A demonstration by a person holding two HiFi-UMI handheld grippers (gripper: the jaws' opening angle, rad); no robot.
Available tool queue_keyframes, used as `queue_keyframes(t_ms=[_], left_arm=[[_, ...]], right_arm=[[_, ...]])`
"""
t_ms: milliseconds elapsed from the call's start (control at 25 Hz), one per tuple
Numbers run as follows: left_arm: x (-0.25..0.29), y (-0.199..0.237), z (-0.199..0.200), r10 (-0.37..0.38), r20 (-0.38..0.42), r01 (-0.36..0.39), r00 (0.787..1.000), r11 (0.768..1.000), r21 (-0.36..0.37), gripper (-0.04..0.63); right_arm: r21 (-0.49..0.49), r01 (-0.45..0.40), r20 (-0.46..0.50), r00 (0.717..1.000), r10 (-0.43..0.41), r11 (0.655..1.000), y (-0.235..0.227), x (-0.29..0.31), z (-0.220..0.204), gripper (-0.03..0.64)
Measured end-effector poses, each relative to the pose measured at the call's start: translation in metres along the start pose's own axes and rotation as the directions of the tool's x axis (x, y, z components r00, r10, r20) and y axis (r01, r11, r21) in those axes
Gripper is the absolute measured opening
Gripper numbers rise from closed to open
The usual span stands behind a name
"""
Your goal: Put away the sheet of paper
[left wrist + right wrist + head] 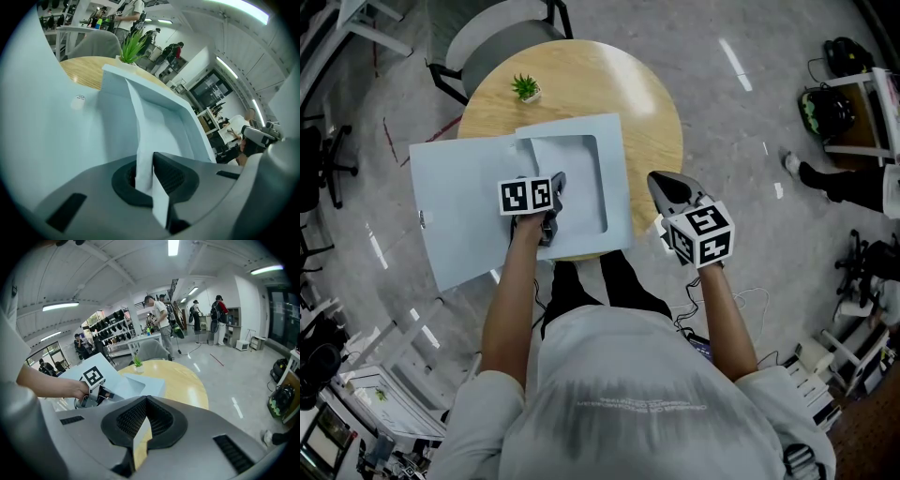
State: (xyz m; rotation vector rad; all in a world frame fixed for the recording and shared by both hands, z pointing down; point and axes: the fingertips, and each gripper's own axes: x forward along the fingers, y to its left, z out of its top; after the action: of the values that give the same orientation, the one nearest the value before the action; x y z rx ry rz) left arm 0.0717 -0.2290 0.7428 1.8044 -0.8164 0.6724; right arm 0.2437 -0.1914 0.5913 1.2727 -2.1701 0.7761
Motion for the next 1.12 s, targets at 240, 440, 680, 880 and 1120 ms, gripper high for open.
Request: queue_keyframes(t_ms=[240, 440, 680, 880, 1120], left_arm=[[-0.001, -0.009, 0.0, -0.016, 0.002, 0.016, 1.0, 0.999, 0.036, 0.057], [-0.006, -0.011, 0.003, 0.031, 0.015, -0.033, 0.999, 0.993, 0.111, 0.163], [-0.023, 0.001, 0.012, 0.141, 0.06, -0.152, 0.988, 0.955, 0.256, 0.252], [-0.049, 0.004, 0.019, 0.126, 0.132, -0.158, 0.983, 0.951, 0.267, 0.252], [-0.112, 0.005, 0.044, 0.154, 0.314, -0.247, 0.937, 0.926, 0.284, 0.15]], right_arm=[[0.002, 0.011, -0.001, 1.0, -0.011, 1.0, -0.002, -0.011, -0.005, 0.028], [-0.004, 0.022, 0.01, 1.0, -0.022, 1.0, -0.001, -0.019, -0.001, 0.028], [-0.007, 0.042, 0.03, 0.999, -0.042, 0.999, -0.004, -0.029, 0.004, 0.028], [-0.014, 0.058, 0.062, 0.996, -0.057, 0.998, -0.001, -0.037, 0.016, 0.028], [-0.018, 0.06, 0.154, 0.986, -0.057, 0.998, 0.006, -0.052, 0.055, 0.028]])
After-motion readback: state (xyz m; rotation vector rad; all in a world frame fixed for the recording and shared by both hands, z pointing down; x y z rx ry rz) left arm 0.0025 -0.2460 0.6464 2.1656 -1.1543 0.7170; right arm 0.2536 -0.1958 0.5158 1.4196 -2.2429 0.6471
